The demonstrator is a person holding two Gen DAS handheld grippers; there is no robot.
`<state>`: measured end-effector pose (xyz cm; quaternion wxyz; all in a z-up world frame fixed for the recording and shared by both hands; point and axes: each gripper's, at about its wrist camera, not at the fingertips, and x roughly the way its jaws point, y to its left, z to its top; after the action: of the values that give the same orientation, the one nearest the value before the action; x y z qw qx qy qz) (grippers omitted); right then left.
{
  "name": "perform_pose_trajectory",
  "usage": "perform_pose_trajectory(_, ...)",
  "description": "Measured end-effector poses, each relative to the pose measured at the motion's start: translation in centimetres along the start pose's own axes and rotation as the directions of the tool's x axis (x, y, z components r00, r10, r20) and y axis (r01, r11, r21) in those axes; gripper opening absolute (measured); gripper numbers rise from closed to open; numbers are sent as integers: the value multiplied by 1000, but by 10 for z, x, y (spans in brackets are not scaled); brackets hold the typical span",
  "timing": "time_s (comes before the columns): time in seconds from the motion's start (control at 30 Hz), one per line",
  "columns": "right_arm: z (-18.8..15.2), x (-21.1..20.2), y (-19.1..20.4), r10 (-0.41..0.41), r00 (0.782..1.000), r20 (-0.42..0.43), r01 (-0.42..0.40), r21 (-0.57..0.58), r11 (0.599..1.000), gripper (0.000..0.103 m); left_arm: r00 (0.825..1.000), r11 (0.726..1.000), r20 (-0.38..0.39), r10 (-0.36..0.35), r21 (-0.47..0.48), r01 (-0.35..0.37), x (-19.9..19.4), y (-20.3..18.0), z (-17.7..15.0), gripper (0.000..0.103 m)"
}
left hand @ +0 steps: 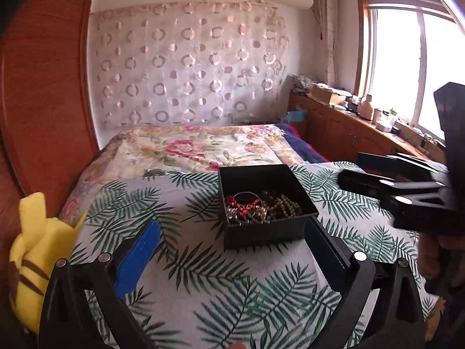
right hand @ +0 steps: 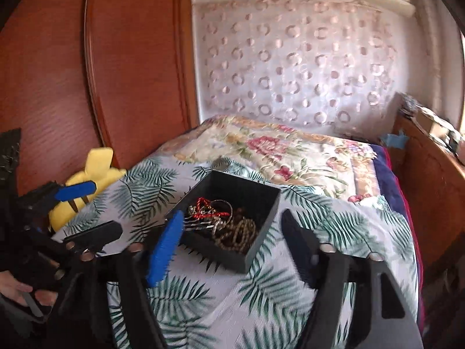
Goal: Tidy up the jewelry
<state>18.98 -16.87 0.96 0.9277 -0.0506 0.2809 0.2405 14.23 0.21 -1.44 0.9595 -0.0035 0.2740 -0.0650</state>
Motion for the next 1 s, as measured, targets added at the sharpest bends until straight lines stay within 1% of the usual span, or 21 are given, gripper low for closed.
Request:
perform_pose_trajectory(0.03, -4, -8, -1, -7, 1000, 15, 7, 15, 1000, 85, 1000, 1000, 4, 11, -2, -11, -5, -1, -3, 96)
perform_pose_trajectory(0.1, -21, -28, -1, -24, 998, 49, 21, 54, 998, 96, 1000, 1000, 9, 29, -3, -29, -14, -4, -8, 96)
perform_pose_trajectory(0.2, -40, -45, -2, -58, 996, 61, 52, 95, 994, 101, 999, 999, 19, 45, -7, -45, -27, -8, -16, 96)
perform_pose_trajectory(0.27, -51, -52, -3, -69, 996, 56, 62, 114, 992, 101, 999, 999, 26, 41, -17, -41, -35, -9, -21, 96)
perform_pose_trajectory(0.3, -56, -54, -3, -93, 994, 50, 87, 122, 989, 101, 999, 999, 28, 46, -19, -45, -40, -10, -23, 96)
perform_pose_trajectory(0.37, -63, -57, -4, -117, 992, 48, 110, 139, 984, 101, 998, 998, 37, 57, -20, -56, -46, -11, -26, 96)
perform_pose_trajectory(0.47, -72, -63, -5, -130, 990, 55, 119, 168, 979, 101, 997, 998, 40, 60, -18, -60, -52, -12, -29, 96)
perform_pose_trajectory(0.7, -74, -67, -4, -166, 983, 75, 153, 160, 975, 101, 996, 997, 54, 75, -9, -74, -58, -15, -30, 96)
perform_pose_trajectory(1.0, -76, -70, -10, -195, 977, 89, 178, 173, 969, 101, 996, 997, 62, 72, -12, -71, -61, -16, -32, 96)
